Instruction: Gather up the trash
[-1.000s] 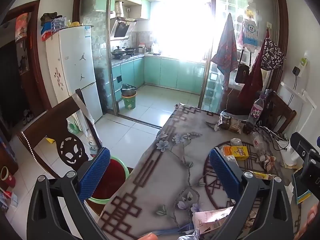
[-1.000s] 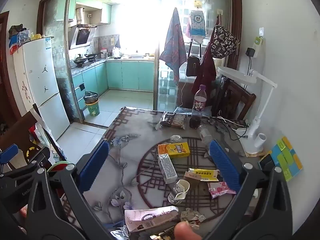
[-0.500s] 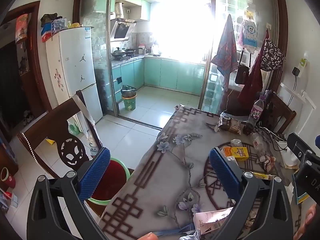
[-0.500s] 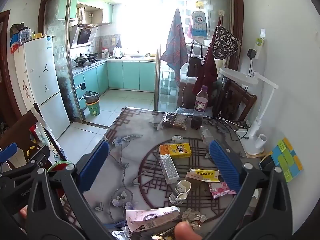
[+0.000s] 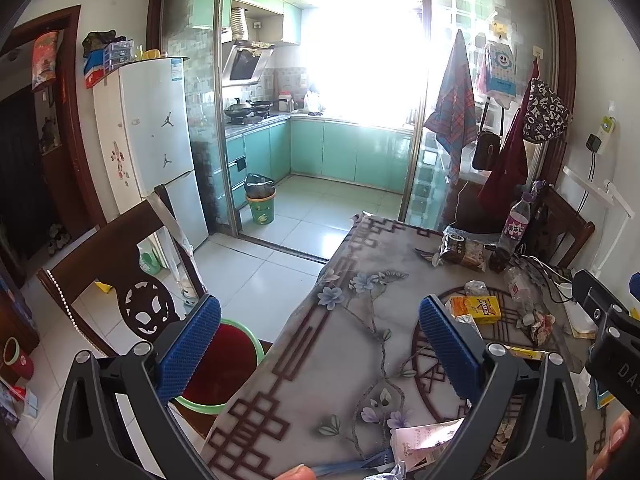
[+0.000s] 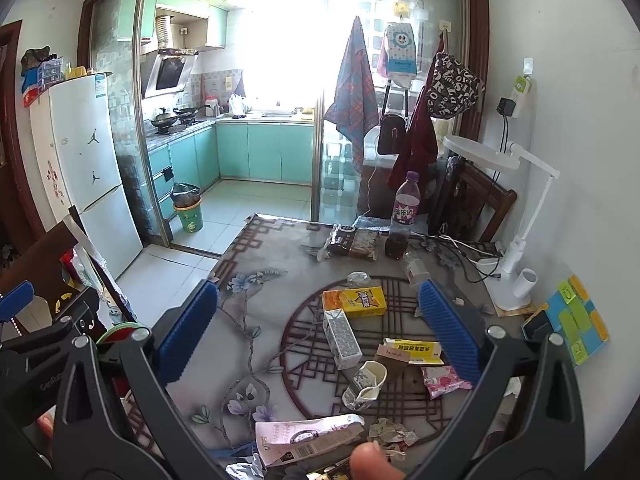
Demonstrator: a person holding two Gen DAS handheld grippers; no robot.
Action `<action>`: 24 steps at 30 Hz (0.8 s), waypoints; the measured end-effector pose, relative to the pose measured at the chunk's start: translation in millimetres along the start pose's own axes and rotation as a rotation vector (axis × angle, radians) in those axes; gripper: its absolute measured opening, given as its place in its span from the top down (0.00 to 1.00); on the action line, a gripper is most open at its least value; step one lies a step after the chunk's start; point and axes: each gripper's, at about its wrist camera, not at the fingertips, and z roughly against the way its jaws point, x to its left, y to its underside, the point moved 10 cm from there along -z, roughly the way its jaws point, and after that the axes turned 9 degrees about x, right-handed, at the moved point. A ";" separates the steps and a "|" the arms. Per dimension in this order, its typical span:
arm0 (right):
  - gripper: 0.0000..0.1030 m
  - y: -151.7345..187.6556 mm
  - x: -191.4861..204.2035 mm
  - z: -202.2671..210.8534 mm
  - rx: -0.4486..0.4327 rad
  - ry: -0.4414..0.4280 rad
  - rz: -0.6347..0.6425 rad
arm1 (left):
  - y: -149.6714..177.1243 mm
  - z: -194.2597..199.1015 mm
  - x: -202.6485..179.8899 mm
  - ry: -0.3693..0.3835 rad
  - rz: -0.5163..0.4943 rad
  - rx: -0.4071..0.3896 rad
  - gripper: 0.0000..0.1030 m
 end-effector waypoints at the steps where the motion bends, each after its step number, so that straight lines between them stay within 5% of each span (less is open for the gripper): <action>1: 0.03 0.5 0.6 -0.5 0.002 0.000 0.001 | 0.4 -0.6 -0.2 -0.002 -0.001 0.000 0.07; 24: 0.03 3.5 -4.3 -8.4 0.012 0.029 -0.013 | 1.0 -6.1 3.5 -0.013 -0.007 0.006 0.07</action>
